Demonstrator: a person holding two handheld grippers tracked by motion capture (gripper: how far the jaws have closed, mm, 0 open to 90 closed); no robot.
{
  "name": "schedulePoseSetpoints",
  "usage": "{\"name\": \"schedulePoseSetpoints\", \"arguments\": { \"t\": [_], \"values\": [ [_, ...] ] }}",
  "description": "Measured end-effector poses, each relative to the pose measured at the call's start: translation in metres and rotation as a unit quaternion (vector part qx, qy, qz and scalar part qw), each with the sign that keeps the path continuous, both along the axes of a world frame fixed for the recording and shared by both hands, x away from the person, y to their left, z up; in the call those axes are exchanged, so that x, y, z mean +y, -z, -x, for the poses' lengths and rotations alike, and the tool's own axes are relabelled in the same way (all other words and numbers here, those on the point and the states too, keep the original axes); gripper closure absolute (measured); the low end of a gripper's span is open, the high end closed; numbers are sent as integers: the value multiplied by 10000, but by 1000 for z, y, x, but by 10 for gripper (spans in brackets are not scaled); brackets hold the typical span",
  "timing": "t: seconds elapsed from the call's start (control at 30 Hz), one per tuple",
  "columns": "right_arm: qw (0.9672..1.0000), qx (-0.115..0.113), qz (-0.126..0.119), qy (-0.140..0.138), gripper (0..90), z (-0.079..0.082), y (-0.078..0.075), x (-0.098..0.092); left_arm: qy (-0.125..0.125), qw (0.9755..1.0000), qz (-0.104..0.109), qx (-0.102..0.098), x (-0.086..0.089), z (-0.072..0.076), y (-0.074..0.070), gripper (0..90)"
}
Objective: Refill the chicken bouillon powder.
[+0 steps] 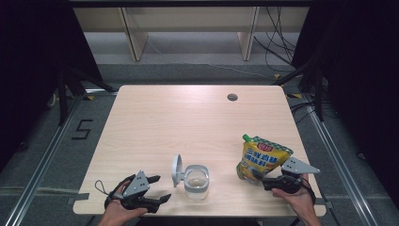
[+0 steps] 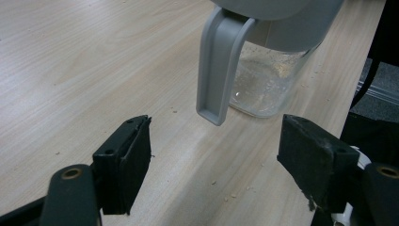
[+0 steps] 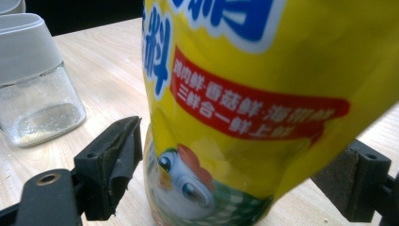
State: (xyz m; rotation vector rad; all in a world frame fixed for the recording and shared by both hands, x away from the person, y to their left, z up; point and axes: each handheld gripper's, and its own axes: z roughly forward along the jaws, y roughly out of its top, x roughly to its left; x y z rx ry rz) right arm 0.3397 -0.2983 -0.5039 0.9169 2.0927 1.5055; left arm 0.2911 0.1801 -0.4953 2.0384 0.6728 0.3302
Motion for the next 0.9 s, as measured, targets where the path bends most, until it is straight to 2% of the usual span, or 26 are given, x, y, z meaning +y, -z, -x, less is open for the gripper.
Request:
{"name": "schedulePoseSetpoints", "arguments": {
  "t": [0.07,0.1,0.23,0.27,0.33,0.37,0.4,0.5,0.53,0.57,0.6,0.63,0.67,0.7,0.73,0.77,0.8,0.83,0.9],
  "values": [
    [9999,-122,79,-67,171,-3,2,1,-76,9999,91,26,0,0,0,254],
    [10000,-41,27,-51,176,-2,2,3,-81,9999,82,27,0,0,0,255],
    [9999,-88,-42,-92,188,-2,3,4,-60,10000,38,0,0,0,0,255],
    [9996,-224,61,-141,208,-4,3,4,-38,10000,3,-14,-1,0,0,255],
    [9997,-228,-2,-114,214,-4,3,6,-64,10000,-7,11,-1,1,0,255],
    [9998,-138,-62,-108,218,-4,3,7,-65,10000,-13,15,-1,1,0,255],
    [9996,-216,-127,-102,221,-6,4,7,-65,10000,-13,15,-1,1,0,255],
    [9997,-218,-74,-81,232,-7,3,7,-73,10000,46,-18,-1,1,2,255],
    [9995,-273,-118,-87,242,-8,4,7,-19,10000,-34,29,-1,0,1,255],
    [9998,-173,-91,-91,245,-8,3,7,3,10000,-90,9,0,0,1,255],
    [9998,-173,-91,-91,245,-8,3,7,3,10000,-90,9,0,0,1,255],
    [9988,-244,-143,-404,253,-12,4,6,-40,10000,62,54,-3,1,2,255],
    [9993,-284,-62,-226,263,-11,4,7,-25,10000,45,54,-3,1,2,255],
    [9993,-294,-156,-156,274,-11,5,9,-34,10000,52,60,-3,2,2,255],
    [9991,-390,-118,-141,280,-12,6,9,-31,10000,44,59,-3,1,2,255],
    [9992,-336,-106,-185,277,-12,5,9,-5,10000,2,35,-2,1,2,255],
    [9996,-145,-171,-170,277,-9,5,10,-11,10000,-14,47,-2,1,2,255],
    [9992,-245,-249,-205,281,-11,6,12,-23,10000,-4,52,-2,1,2,255],
    [9992,-344,-72,-189,288,-13,6,11,-3,10000,-36,3,-2,1,2,255]
  ]
}}
